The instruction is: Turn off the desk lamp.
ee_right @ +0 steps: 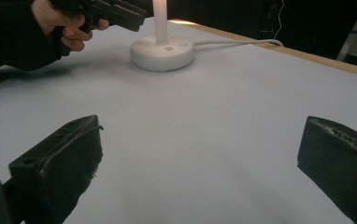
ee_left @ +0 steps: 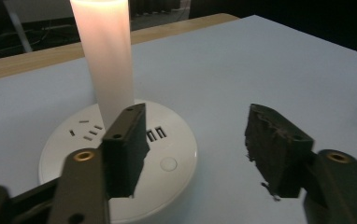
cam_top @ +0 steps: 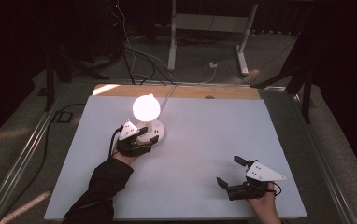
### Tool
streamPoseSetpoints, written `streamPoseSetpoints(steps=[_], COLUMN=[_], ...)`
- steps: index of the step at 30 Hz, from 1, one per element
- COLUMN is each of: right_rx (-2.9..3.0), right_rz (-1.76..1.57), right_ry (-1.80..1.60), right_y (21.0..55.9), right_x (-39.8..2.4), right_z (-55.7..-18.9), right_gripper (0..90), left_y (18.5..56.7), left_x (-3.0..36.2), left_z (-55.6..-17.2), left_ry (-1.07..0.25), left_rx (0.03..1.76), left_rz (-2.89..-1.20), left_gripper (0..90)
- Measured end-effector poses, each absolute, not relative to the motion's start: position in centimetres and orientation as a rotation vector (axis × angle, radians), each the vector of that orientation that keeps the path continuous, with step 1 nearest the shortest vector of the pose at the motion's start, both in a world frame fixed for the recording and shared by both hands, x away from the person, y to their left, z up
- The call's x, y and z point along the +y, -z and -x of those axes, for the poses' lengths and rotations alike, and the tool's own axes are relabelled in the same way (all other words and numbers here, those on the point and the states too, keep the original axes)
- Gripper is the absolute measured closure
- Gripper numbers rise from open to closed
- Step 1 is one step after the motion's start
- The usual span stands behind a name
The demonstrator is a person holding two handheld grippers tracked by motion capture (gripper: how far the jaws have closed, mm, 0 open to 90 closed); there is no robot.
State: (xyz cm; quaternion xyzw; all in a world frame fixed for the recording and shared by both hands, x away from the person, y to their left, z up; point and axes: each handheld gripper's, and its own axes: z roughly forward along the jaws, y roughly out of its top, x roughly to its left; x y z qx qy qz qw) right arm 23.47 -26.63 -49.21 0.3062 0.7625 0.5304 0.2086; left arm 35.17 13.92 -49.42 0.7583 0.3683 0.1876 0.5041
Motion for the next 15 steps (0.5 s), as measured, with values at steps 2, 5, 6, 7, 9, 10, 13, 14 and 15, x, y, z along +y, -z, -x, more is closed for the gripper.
streamPoseSetpoints(steps=[2, 5, 6, 7, 9, 10, 13, 14, 15], right_rx=[2.123, 2.124, 2.124, 2.124, 2.124, 2.124, 2.125, 2.125, 2.125], right_rz=[-0.852, -0.85, -0.85, -0.85, -0.85, -0.85, -0.852, -0.852, -0.851], right_ry=[-1.477, -1.477, -1.477, -1.475, -1.478, -1.476, -1.48, -1.48, -1.479], right_y=[49.2, 49.2, 49.21, 49.22, 49.22, 49.22, 49.22, 49.22, 49.23], right_x=[-26.63, -26.61, -26.62, -26.63, -26.65, -26.66, -26.65, -26.64, -26.63], right_z=[-23.48, -23.47, -23.48, -23.5, -23.52, -23.52, -23.53, -23.53, -23.53], right_gripper=[0.0, 0.0, 0.0, 0.0, 0.0, 0.0, 0.0, 0.0, 0.0], left_y=[49.49, 49.61, 49.64, 49.68, 49.75, 49.78, 49.85, 49.92, 49.98], left_x=[13.85, 13.78, 13.77, 13.79, 13.81, 13.82, 13.79, 13.74, 13.72], left_z=[-35.26, -35.4, -35.44, -35.51, -35.65, -35.73, -35.84, -35.98, -36.09], left_ry=[-0.457, -0.472, -0.482, -0.48, -0.486, -0.484, -0.485, -0.487, -0.479], left_rx=[0.889, 0.898, 0.903, 0.904, 0.907, 0.909, 0.906, 0.913, 0.916], left_rz=[-1.835, -1.837, -1.837, -1.834, -1.841, -1.843, -1.855, -1.865, -1.868], left_gripper=[51.9, 60.6, 61.9, 64.4, 67.0, 70.7, 77.2, 79.4, 80.8])
